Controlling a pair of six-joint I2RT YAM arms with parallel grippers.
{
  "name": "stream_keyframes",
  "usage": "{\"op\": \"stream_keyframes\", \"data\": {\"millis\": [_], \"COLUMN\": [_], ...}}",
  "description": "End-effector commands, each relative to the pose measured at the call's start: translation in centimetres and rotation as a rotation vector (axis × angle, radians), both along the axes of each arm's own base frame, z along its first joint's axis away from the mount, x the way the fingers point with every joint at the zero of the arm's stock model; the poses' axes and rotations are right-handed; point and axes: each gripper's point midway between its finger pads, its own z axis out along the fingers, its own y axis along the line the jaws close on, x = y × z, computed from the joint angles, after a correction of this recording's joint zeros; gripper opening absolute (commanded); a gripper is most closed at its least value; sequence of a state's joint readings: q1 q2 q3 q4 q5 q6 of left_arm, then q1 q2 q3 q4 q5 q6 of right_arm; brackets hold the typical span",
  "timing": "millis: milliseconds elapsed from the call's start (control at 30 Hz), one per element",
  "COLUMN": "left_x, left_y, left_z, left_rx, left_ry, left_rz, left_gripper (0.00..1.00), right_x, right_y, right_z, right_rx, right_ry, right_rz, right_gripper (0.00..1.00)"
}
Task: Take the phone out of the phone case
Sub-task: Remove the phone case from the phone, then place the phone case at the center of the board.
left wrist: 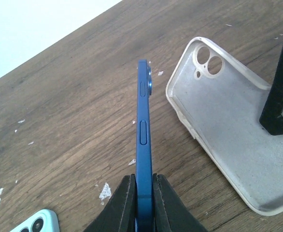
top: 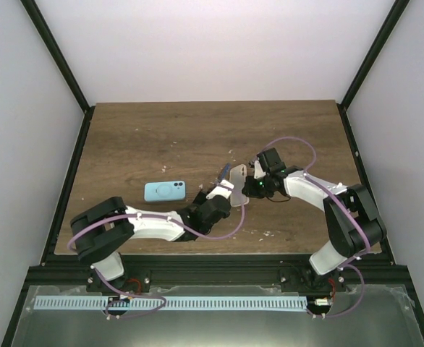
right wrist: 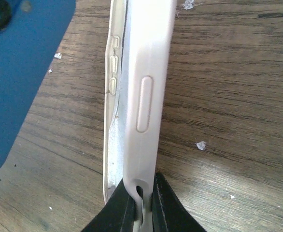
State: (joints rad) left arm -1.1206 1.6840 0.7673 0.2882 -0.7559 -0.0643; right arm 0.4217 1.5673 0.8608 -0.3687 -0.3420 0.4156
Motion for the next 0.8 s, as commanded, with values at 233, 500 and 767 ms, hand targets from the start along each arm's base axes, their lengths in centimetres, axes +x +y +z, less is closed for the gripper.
{"op": "stream_keyframes", "data": {"millis": [233, 500, 767], "left_x": [-1.0, -2.6, -3.6], "left_y": [1.3, 2.2, 1.6], "left_z": [5.1, 4.5, 4.7], "left_rx": [-0.116, -0.115, -0.101], "left_ry": [-0.095, -0.104, -0.116], "left_rz": [0.049, 0.034, 0.005], "left_gripper": [0.00, 0.00, 0.00], "right_x": [1.2, 1.8, 4.0], "right_y": [0.9, -0.8, -9.0], "right_z": [4.5, 9.4, 8.5], "right_rx": [0.076, 0.080, 0.034], "right_ry": [-0.183, -0.374, -0.339], "right_rz": [0.079, 0.299, 0.296], "right_gripper": [0.01, 0.01, 0.01]}}
